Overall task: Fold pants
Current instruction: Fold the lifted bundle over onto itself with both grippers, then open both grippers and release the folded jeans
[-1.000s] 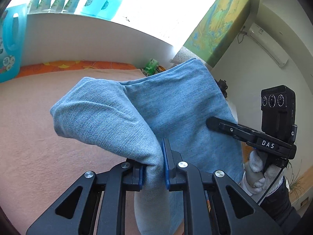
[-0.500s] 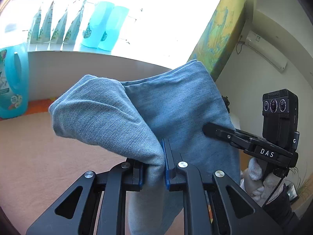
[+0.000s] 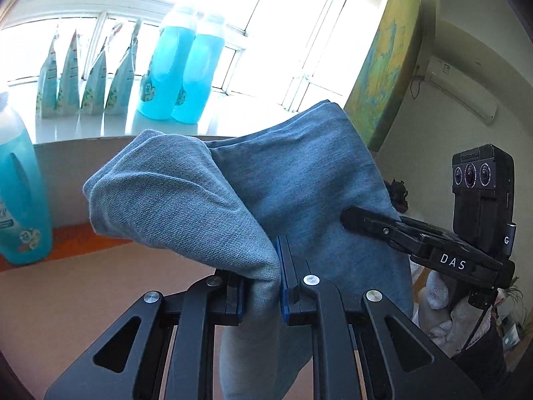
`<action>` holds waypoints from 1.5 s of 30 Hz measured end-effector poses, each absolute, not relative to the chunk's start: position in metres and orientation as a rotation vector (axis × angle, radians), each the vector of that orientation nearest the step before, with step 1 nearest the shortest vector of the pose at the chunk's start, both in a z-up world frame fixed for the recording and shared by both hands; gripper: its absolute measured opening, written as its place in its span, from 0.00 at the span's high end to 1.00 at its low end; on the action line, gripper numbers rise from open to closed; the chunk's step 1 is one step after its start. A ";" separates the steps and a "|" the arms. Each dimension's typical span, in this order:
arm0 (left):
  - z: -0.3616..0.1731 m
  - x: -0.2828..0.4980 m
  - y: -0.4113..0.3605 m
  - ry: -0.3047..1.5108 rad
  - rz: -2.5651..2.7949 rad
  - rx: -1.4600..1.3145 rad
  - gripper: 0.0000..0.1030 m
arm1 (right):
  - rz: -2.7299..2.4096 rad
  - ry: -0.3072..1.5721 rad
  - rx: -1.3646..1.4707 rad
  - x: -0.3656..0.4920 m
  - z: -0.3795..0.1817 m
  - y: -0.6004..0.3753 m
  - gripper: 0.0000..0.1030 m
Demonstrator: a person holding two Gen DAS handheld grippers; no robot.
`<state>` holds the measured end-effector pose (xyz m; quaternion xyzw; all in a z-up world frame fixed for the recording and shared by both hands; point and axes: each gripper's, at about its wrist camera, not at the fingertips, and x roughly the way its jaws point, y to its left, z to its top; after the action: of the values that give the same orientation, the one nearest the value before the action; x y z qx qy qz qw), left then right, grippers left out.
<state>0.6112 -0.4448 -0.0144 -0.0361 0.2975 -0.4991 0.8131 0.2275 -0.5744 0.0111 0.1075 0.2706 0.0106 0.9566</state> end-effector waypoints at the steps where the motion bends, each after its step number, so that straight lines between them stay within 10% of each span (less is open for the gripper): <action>1: -0.016 0.615 -0.447 0.636 -1.062 -0.078 0.87 | 0.020 0.550 0.217 0.235 0.010 -0.579 0.82; 22: -0.113 0.737 -0.506 0.778 -0.920 -0.074 0.87 | -0.037 0.736 0.244 0.396 -0.102 -0.658 0.82; 29: -0.126 0.756 -0.496 0.799 -0.814 -0.045 0.76 | -0.292 0.770 0.160 0.402 -0.115 -0.681 0.46; 45: -0.088 0.722 -0.477 0.728 -0.822 0.012 0.74 | -0.305 0.704 0.213 0.348 -0.090 -0.665 0.44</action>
<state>0.7220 -0.4772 -0.0879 0.0055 0.3461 -0.3908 0.8529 0.3481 -0.6650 -0.0898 0.1036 0.3425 -0.1483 0.9219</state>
